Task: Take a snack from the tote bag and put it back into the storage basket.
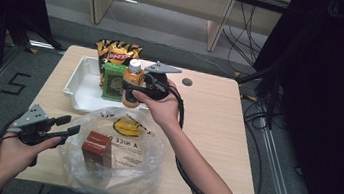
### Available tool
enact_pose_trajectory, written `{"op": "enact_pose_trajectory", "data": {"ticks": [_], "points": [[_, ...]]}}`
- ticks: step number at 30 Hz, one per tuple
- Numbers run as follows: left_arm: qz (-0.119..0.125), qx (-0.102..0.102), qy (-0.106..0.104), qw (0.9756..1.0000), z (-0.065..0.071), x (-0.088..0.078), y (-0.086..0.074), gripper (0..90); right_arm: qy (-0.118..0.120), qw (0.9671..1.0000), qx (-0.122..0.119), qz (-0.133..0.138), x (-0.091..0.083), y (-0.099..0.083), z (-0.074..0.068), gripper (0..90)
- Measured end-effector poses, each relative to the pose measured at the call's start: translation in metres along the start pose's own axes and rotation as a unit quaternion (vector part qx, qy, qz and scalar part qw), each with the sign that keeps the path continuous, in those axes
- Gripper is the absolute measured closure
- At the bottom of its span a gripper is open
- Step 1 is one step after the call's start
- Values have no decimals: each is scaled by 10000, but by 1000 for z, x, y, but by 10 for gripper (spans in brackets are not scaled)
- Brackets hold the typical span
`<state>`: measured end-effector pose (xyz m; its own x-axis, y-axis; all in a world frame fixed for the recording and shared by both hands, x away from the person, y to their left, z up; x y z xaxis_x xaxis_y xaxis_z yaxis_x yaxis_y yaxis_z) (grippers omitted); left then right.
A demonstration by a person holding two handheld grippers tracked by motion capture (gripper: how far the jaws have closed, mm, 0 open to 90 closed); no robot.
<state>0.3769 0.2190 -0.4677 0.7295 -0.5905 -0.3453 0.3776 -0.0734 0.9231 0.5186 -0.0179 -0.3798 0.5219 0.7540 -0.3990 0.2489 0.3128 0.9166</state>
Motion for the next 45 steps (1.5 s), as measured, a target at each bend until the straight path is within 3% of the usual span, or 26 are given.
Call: {"op": "enact_pose_trajectory", "data": {"ticks": [1,4,5,7,8,9,17,18,21,22,24,30,34,36,37,38,42,45], "points": [[-5,0,0,10000,0,0,0,468,25,10000,70,24,2,0,0,324],[-8,12,-4,10000,0,0,0,468,-68,10000,-38,20,5,0,4,324],[-9,9,-5,10000,0,0,0,468,-31,9999,95,-70,6,-2,3,324],[-11,15,-5,10000,0,0,0,468,-45,9999,87,-87,6,-2,4,324],[-8,-35,0,10000,0,0,0,468,-62,9999,110,-71,8,-2,5,324],[-16,-210,-14,9998,2,1,-2,468,-16,10000,24,-49,10,-2,7,324],[7,-116,-15,9999,1,1,-1,468,-136,9998,115,-111,16,-4,11,324],[-1,-200,-16,9998,2,1,-2,468,-158,9997,65,-164,16,-4,13,324],[2,-194,-18,9998,2,1,-1,468,-148,9996,116,-192,17,-4,13,324],[-35,-294,6,9996,3,0,-2,468,-141,9997,120,-183,19,-4,13,324],[-2,-91,-3,10000,1,0,-1,468,-161,9996,105,-227,21,-5,15,324],[11,39,6,10000,-2,0,0,467,-204,9995,145,-184,27,-6,19,324],[-42,-246,55,9997,1,-1,-2,468,-203,9991,220,-289,31,-9,20,324],[-53,-226,134,9996,0,-2,-2,468,-261,9991,219,-241,34,-10,22,324],[-107,-390,91,9991,3,-2,-3,468,-252,9991,172,-285,35,-11,23,323],[-105,-388,89,9992,3,-2,-3,468,-250,9986,279,-361,34,-12,22,324],[-85,-404,90,9991,3,-2,-3,468,-298,9988,262,-293,39,-14,24,323],[-86,-415,93,9991,3,-2,-3,468,-292,9983,240,-434,41,-18,26,323]]}}
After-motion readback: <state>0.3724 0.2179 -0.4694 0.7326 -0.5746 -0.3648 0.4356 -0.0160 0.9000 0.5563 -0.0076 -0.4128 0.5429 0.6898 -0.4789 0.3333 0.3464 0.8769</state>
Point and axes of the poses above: each handheld gripper's, and its own axes: x roughly forward along the jaws, y roughly out of its top, z roughly to its right, the point moved 5 cm from there along x, roughly forward along the jaws, and after that the axes turned 5 degrees about -x, right-handed, at the moved point
